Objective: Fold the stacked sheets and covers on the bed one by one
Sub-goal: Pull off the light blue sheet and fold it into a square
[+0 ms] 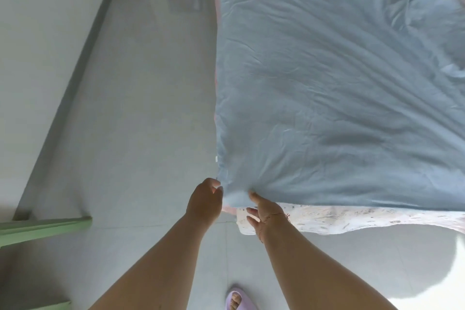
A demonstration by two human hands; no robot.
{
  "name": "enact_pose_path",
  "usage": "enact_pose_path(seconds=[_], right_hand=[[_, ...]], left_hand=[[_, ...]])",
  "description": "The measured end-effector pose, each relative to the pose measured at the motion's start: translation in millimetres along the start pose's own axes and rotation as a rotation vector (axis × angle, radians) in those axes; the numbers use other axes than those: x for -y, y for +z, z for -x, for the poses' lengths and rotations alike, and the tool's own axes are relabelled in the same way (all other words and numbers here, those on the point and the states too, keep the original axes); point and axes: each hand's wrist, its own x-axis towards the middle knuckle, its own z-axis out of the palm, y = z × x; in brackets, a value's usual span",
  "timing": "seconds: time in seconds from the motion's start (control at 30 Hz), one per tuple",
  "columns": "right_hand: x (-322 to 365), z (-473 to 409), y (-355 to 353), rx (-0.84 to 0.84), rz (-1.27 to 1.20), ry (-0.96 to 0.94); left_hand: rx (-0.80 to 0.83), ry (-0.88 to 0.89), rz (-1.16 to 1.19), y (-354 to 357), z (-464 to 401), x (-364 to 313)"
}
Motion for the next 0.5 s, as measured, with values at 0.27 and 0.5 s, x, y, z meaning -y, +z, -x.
enact_pose_path(seconds=[0.27,0.5], right_hand=[[-13,-2,56,0.027,-0.105,0.077],[-14,-10,87,0.022,-0.080,0.213]], left_hand=[[0.088,-0.118,0.179,-31,-18,15],[0.142,-0.138,0.355,-66,-75,-19]])
